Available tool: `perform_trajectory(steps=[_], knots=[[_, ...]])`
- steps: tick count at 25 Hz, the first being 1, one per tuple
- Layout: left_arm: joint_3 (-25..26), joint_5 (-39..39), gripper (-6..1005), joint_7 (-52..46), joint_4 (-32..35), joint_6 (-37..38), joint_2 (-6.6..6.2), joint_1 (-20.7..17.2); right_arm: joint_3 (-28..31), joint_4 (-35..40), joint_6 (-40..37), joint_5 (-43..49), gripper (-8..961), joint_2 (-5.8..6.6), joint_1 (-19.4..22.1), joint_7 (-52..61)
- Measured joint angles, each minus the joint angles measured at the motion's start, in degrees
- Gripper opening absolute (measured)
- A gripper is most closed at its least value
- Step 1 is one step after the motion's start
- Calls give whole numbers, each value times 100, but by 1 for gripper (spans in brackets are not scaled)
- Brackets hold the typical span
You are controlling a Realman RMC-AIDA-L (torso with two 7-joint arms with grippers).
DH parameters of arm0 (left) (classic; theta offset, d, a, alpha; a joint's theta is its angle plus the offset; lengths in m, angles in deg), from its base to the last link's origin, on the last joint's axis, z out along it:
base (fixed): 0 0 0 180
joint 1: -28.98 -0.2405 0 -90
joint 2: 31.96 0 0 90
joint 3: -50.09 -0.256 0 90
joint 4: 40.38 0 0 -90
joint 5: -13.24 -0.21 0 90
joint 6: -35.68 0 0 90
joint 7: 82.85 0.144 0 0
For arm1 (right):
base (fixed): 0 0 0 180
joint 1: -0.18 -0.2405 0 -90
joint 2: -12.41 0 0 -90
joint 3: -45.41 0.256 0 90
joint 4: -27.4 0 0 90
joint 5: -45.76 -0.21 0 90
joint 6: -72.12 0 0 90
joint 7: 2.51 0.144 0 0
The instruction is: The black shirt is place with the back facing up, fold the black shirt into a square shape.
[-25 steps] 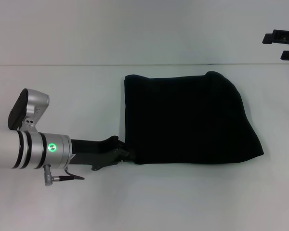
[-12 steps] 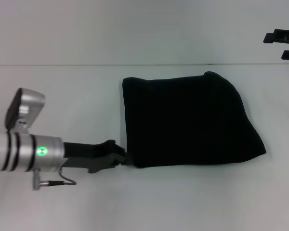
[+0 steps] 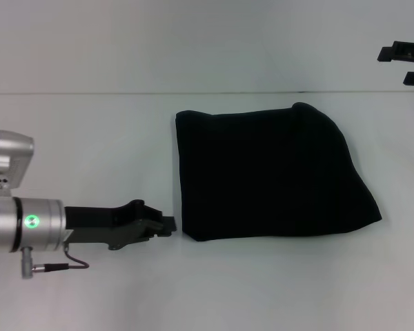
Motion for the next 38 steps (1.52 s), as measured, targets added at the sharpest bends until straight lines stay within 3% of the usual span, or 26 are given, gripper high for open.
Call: perform_trajectory(steps=[10,15,18,25,34,38], knots=[[-116,7,196,-134,-516,-736,77,316,7,0,-6,-10,924,-5,0,0],[-78,26,432,-136,-519,-737,77,316,9,-1,-2,-10,924,-5,0,-1],[-90,30,515,-136,-526,-783,96,321,9,-8,2,-10,923,-5,4,-1],[-135,23,516,-106,-605,-1013,203,452,9,-9,0,-10,922,-5,19,-2],[-148,3,517,-141,-687,-1114,191,520,9,-9,-20,-58,921,-5,59,-1],[-193,-3,372,-141,-693,-1107,187,530,9,-10,-20,-63,921,-5,61,-1]])
